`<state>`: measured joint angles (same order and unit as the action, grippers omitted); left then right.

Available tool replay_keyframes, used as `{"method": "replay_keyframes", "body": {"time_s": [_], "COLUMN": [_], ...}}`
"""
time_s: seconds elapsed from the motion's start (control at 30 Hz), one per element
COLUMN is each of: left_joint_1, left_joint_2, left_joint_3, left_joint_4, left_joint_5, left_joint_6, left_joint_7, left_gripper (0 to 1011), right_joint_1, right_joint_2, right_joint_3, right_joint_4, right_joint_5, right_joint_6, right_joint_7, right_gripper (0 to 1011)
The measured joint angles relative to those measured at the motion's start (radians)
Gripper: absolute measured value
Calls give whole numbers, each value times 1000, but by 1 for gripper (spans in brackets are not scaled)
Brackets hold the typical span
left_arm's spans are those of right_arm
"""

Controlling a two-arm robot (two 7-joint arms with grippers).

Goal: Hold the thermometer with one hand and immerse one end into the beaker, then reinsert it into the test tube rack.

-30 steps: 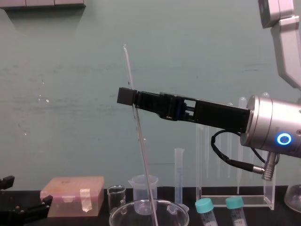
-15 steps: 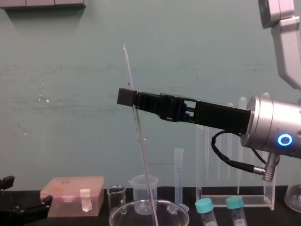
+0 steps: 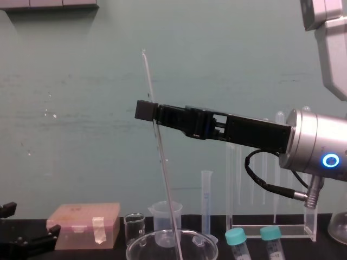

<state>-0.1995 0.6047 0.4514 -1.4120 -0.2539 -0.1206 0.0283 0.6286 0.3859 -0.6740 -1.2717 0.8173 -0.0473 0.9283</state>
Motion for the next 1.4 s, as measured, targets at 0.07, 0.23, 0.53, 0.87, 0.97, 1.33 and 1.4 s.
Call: {"method": "replay_keyframes", "body": {"time_s": [0.07, 0.23, 0.53, 0.87, 0.97, 1.33, 1.4], "left_joint_1": [0, 0, 0, 0, 0, 0, 0], "left_joint_2": [0, 0, 0, 0, 0, 0, 0], "left_joint_3": [0, 0, 0, 0, 0, 0, 0], "left_joint_4": [0, 0, 0, 0, 0, 0, 0], "left_joint_5": [0, 0, 0, 0, 0, 0, 0], "left_joint_6": [0, 0, 0, 0, 0, 0, 0], "left_joint_7": [0, 0, 0, 0, 0, 0, 0], "left_gripper": [1008, 1008, 1008, 1007, 1008, 1008, 1008], "right_joint_1": [-1, -3, -6, -7, -7, -8, -8], "right_joint_2": [1, 2, 5, 3, 3, 3, 4], "right_joint_3": [0, 0, -1, -3, -3, -3, -3], "right_joint_4": [-3, -8, -14, -14, -13, -14, -14], "right_joint_5": [0, -1, -1, -1, -1, -3, -3], "right_joint_6": [0, 1, 2, 3, 3, 4, 4], "right_joint_7": [-1, -5, -9, -11, -12, -16, -15], "right_gripper": [56, 56, 56, 56, 56, 56, 56]}}
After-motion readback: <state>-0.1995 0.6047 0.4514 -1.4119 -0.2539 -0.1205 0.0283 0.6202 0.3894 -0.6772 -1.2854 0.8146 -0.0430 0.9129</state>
